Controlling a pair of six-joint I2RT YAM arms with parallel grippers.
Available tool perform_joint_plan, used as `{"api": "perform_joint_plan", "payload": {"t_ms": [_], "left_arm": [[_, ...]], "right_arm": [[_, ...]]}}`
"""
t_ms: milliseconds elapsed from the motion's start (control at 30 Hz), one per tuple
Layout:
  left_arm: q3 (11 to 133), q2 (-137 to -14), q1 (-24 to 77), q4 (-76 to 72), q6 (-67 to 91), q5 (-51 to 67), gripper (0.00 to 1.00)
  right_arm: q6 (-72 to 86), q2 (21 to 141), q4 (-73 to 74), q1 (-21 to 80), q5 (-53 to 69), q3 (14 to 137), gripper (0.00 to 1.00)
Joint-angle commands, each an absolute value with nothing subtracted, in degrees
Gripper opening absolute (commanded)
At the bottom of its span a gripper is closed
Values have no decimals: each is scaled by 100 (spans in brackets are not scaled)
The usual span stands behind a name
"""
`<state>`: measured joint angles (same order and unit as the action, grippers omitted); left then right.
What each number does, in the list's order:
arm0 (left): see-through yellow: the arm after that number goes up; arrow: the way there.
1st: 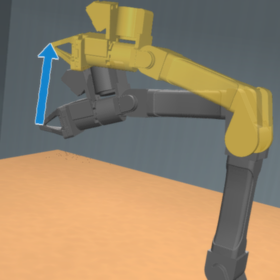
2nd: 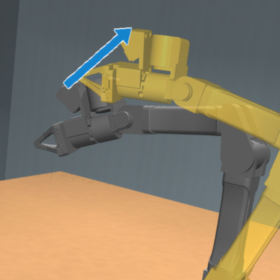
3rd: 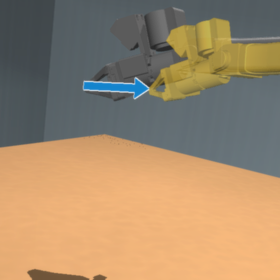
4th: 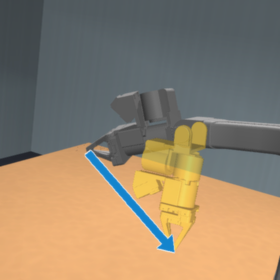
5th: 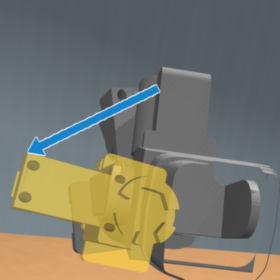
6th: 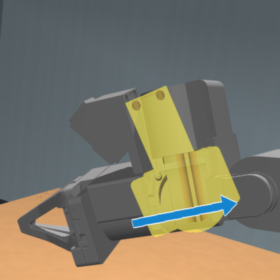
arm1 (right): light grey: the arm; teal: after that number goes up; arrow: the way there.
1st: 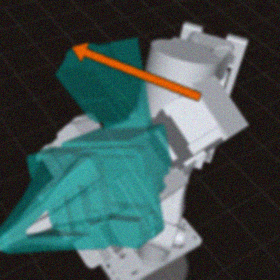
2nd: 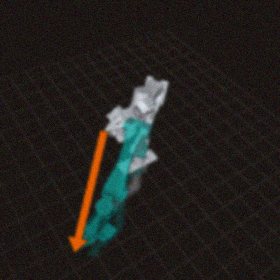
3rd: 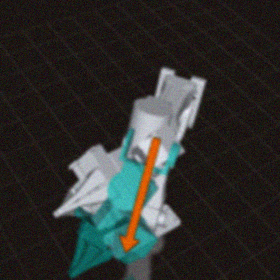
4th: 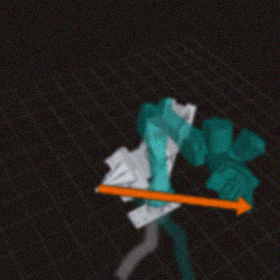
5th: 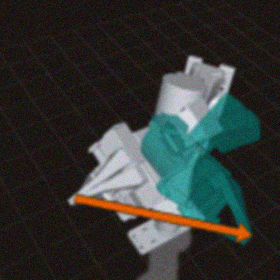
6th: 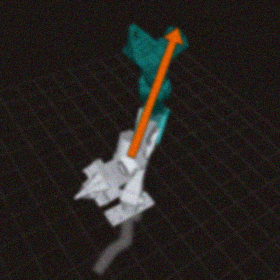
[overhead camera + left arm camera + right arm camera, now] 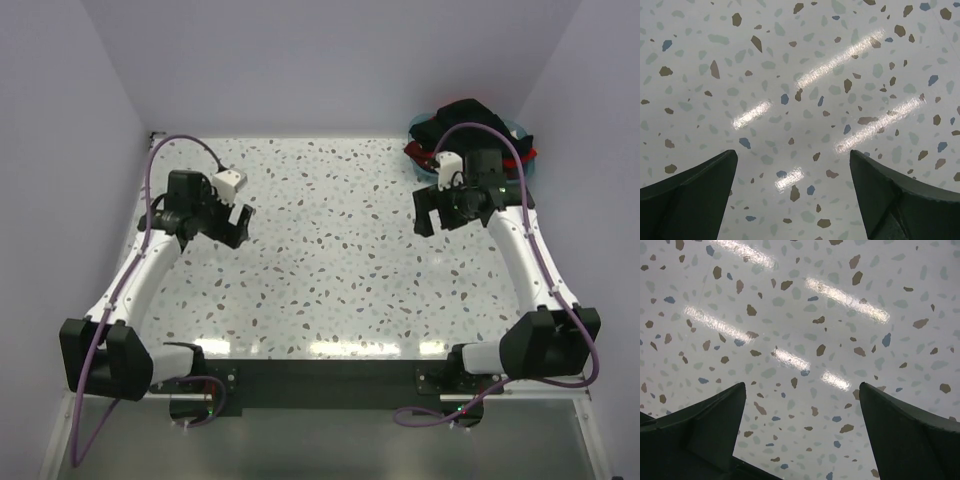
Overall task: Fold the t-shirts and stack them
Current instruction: Grab the tshirt from the pile
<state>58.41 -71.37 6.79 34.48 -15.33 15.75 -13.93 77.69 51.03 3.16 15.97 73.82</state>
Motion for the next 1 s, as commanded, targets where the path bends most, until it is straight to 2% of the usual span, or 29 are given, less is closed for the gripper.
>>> {"api": "perform_joint_plan", "payload": {"t_ms": [0, 167, 333, 600, 967], "left_arm": [[6196, -7286, 703, 3015, -1249, 1477, 100], [6740, -7716, 703, 2954, -1108, 1810, 100], [7346, -8251, 703, 3120, -1063, 2100, 100], [7716, -8779, 703, 3155, -791, 2347, 100], [7813, -9140, 703, 3190, -668, 2241, 100]], "right_arm": [[-1187, 7822, 4826, 124, 1363, 7751, 99], [-862, 8357, 4018, -658, 1161, 8566, 99], [-292, 9315, 3211, -1098, 258, 9456, 99], [220, 11046, 2321, -1151, -764, 10791, 99], [325, 12980, 2311, -1239, -791, 12664, 99]]}}
